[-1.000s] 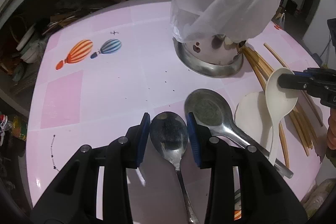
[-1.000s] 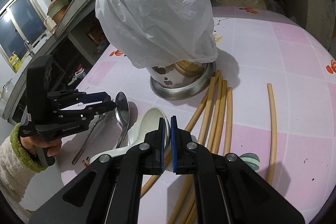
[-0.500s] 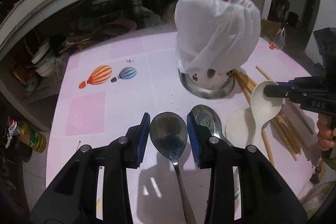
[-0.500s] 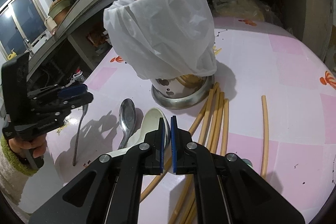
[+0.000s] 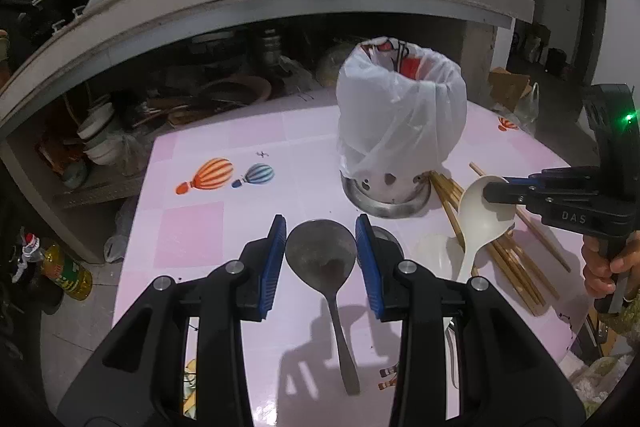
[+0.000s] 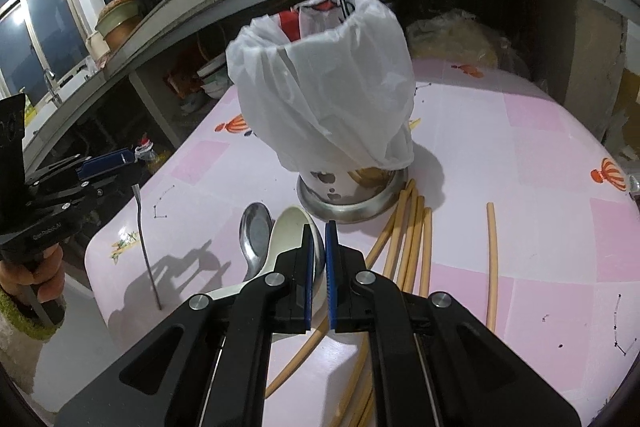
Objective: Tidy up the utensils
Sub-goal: 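Lift the steel spoon off the table with the left tool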
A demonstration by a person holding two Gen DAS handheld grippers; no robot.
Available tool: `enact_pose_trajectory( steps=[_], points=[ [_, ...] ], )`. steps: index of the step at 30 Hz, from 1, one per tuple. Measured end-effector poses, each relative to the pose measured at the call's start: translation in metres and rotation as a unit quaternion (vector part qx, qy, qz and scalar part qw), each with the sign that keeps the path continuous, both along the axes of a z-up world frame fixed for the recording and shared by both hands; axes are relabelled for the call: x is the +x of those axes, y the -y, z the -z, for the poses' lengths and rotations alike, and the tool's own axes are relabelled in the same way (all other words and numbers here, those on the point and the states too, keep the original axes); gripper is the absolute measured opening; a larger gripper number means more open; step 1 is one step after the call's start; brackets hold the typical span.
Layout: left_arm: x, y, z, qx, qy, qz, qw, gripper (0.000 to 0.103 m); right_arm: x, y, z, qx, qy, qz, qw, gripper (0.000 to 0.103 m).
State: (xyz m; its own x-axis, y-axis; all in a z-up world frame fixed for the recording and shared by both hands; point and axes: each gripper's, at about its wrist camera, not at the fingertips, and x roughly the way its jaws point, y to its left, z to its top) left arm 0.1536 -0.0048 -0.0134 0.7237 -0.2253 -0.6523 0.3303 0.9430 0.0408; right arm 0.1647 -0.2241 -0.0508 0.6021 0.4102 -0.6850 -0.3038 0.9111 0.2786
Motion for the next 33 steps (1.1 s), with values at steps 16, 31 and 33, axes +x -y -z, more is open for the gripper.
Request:
enact_pose_trajectory(
  steps=[16,31,33],
  points=[
    [-0.014,-0.002,-0.025,-0.003,0.033,-0.004,0.9994,0.023,-0.016,0.001,-0.028,0.001,0.033,0.005,0.999,0.006],
    [-0.008,0.006,-0.016,-0.018,0.013,0.01,0.9997,0.014,-0.021,0.005,-0.033,0.009,0.036,0.011,0.999,0.006],
    [-0.006,0.007,-0.014,-0.02,0.009,0.01,0.9997,0.012,-0.021,0.006,-0.032,0.01,0.035,0.011,0.999,0.006]
  ],
)
